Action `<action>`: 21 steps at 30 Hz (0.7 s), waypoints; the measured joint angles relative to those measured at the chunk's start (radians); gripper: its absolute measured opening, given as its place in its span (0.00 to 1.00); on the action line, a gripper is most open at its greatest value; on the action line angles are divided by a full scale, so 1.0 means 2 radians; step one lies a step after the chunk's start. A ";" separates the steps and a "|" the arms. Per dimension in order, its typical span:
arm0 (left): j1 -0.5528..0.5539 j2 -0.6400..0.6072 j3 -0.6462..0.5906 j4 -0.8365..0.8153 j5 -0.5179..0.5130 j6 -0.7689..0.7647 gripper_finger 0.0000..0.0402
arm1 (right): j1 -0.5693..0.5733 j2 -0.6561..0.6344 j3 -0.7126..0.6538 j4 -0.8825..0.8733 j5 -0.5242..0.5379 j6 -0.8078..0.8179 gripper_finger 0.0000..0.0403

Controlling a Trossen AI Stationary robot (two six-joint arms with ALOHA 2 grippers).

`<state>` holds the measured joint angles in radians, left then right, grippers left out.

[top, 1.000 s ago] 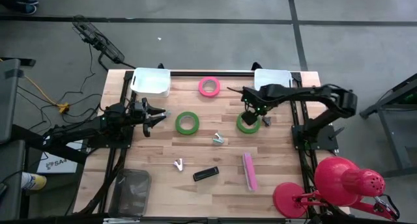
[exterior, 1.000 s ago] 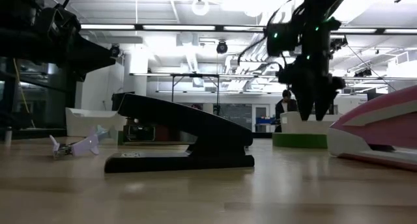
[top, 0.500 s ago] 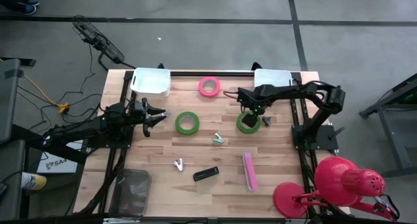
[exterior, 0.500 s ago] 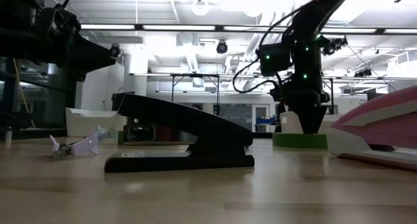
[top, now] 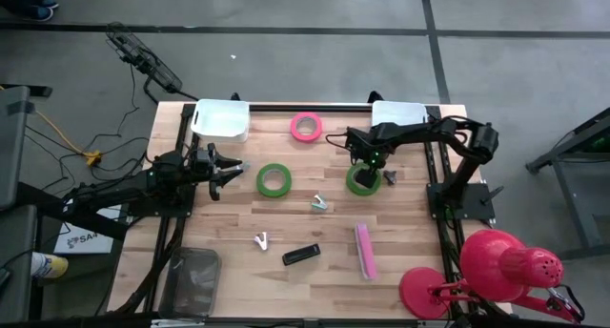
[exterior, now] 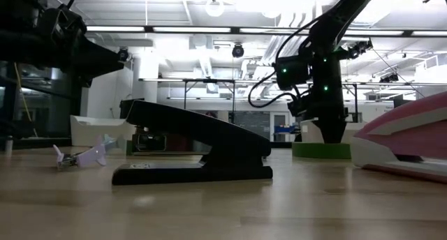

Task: Pick and place Stapler, Stapler remover, tape
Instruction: Put the right green tape into the right white bin

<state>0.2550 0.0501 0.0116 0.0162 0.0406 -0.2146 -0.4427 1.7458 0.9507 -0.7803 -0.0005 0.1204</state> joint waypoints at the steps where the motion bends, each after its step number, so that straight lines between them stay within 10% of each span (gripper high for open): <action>1: 0.000 0.000 0.000 0.000 0.000 0.000 0.37 | -0.001 0.002 0.000 0.000 0.000 0.004 0.71; 21: 0.000 0.000 0.000 0.000 0.000 0.000 0.37 | -0.021 0.004 -0.001 -0.001 0.001 0.032 0.30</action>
<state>0.2550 0.0502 0.0116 0.0158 0.0406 -0.2144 -0.4847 1.7535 0.9489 -0.7816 0.0025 0.1841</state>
